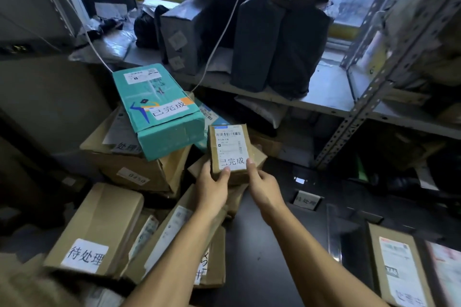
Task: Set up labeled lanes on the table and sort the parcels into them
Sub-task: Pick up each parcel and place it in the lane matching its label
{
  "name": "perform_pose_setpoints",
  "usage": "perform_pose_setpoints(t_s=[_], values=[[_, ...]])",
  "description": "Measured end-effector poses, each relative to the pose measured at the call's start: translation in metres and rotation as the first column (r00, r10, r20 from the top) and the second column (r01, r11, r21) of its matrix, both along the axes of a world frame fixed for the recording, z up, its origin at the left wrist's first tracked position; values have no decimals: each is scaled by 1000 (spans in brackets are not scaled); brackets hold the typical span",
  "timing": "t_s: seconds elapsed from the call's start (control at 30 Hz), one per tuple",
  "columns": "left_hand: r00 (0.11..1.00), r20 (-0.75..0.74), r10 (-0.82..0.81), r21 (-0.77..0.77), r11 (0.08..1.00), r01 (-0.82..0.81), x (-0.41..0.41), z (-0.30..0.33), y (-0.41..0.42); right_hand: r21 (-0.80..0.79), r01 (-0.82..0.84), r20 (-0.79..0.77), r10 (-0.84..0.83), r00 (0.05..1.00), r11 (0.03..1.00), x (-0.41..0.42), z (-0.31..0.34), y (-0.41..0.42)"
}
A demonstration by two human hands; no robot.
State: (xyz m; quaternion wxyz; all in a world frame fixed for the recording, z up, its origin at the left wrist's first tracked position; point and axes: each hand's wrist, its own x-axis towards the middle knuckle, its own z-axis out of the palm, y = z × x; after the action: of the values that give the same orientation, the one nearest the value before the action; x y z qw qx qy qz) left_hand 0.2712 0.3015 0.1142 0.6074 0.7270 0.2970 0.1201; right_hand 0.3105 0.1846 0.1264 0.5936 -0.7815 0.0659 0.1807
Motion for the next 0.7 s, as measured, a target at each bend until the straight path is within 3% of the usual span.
perform_pose_setpoints(t_s=[0.17,0.3,0.4,0.5,0.7], values=[[999,41,-24,-20,999,25,-25,9,-24,195,98,12,-102,995,976,-25,4,-20],[986,149,-79,-64,994,89,-50,27,-72,384,205,-110,-176,978,900,-46,16,-52],[973,212,-92,-29,995,100,-69,43,-115,401,212,-68,-202,977,891,-62,33,-99],[954,257,-151,-27,986,164,-94,51,-166,408,322,-48,-332,942,854,-86,40,-154],[931,187,-312,-206,915,348,-134,45,-271,471,517,-117,-531,840,714,-148,36,-282]])
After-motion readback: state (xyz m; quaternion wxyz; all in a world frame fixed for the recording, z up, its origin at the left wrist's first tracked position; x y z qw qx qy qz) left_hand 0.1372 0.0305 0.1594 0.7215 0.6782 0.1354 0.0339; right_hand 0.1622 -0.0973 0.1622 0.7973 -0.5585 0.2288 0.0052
